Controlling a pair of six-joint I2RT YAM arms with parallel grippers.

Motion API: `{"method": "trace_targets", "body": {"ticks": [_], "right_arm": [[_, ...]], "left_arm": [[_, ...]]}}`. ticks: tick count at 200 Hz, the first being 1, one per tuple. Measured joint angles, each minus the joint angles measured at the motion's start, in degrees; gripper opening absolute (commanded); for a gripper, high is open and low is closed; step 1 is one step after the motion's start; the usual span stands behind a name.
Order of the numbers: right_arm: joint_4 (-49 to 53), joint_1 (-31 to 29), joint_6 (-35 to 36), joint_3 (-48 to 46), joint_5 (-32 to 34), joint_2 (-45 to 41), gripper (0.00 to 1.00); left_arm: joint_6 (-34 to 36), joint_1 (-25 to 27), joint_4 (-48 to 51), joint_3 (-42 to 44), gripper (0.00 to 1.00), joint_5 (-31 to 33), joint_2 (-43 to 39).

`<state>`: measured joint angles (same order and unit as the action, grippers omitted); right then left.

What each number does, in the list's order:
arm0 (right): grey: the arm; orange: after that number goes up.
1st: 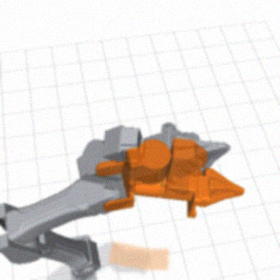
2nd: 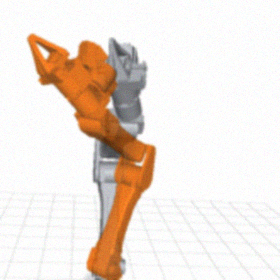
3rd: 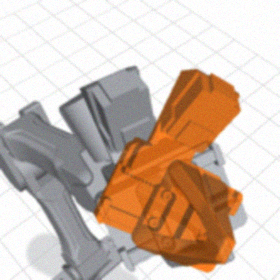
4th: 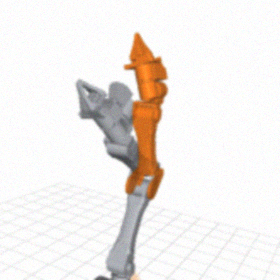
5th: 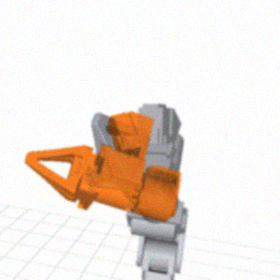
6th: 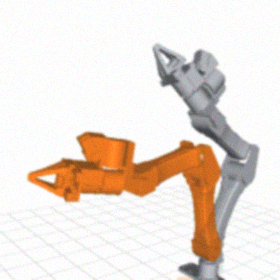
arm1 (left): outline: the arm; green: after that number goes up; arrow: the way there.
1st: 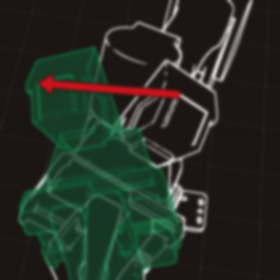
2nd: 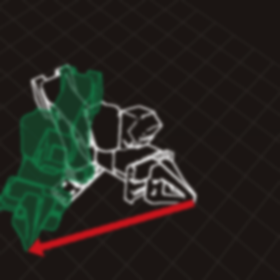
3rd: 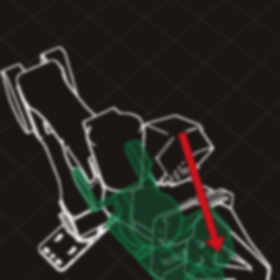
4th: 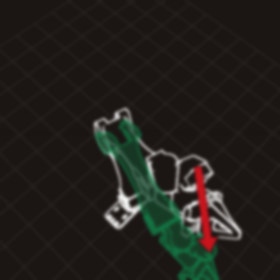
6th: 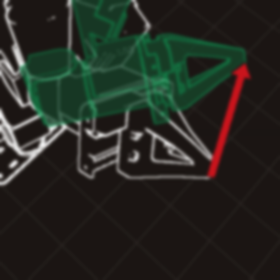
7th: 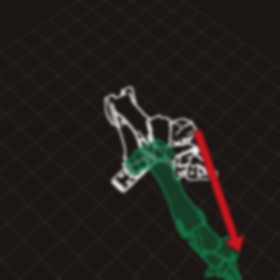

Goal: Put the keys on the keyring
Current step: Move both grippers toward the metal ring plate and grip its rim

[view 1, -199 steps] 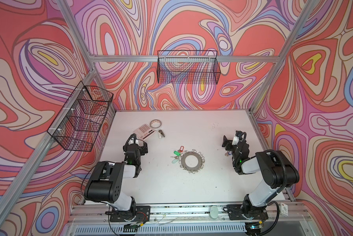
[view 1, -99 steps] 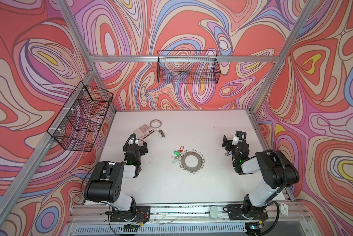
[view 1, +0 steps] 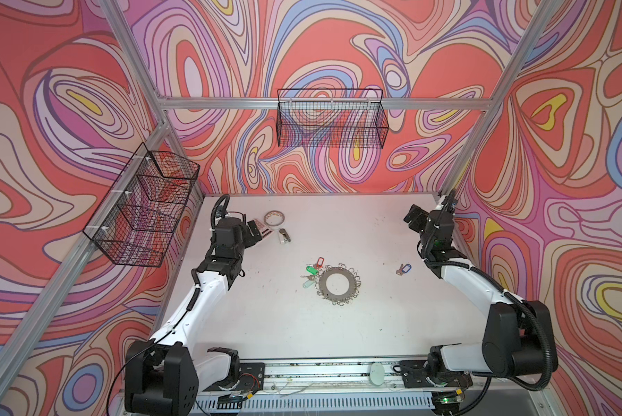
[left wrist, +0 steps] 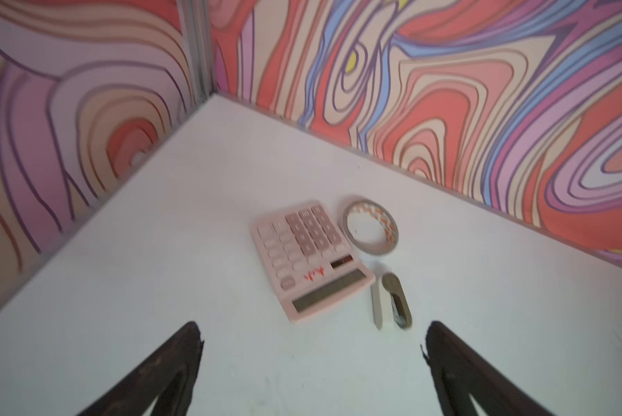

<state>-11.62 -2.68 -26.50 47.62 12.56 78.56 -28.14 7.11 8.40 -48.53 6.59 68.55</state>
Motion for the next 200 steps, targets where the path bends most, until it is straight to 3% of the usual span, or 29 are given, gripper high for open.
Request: {"method": "trace_targets", "body": {"ticks": [16,31,51,93,140,157,200], "right_arm": [[3.7,-0.5,-2.6,-4.0,-7.1,-1.8,0.96],[10.0,-4.7,-3.0,-5.2,-11.5,-2.2,0.89],[16.3,-13.8,-1.5,-4.1,-15.6,-1.0,0.70],[23.7,-25.8,1.3,-3.4,-20.9,4.2,0.49],[26.2,-28.3,0.5,-3.9,-23.4,4.5,0.47],[26.4,-28.4,0.2,-4.0,-23.6,4.0,0.46],[27.3,-28.5,-0.1,-4.8,-23.8,2.2,0.45]], "left_arm": [[-2.9,0.9,5.5,2.8,0.87,-8.7,0.0],[-4.8,4.3,9.2,6.6,0.85,-15.8,-0.4],[-6.0,11.5,12.9,9.4,0.79,-22.8,-0.3],[-6.1,20.2,13.2,6.8,0.67,-30.1,8.0],[-3.7,23.6,12.9,-2.4,0.54,-33.4,23.2],[-3.2,23.6,12.8,-4.3,0.45,-33.9,25.8],[-2.1,23.6,12.8,-8.0,0.36,-35.2,31.1]]}}
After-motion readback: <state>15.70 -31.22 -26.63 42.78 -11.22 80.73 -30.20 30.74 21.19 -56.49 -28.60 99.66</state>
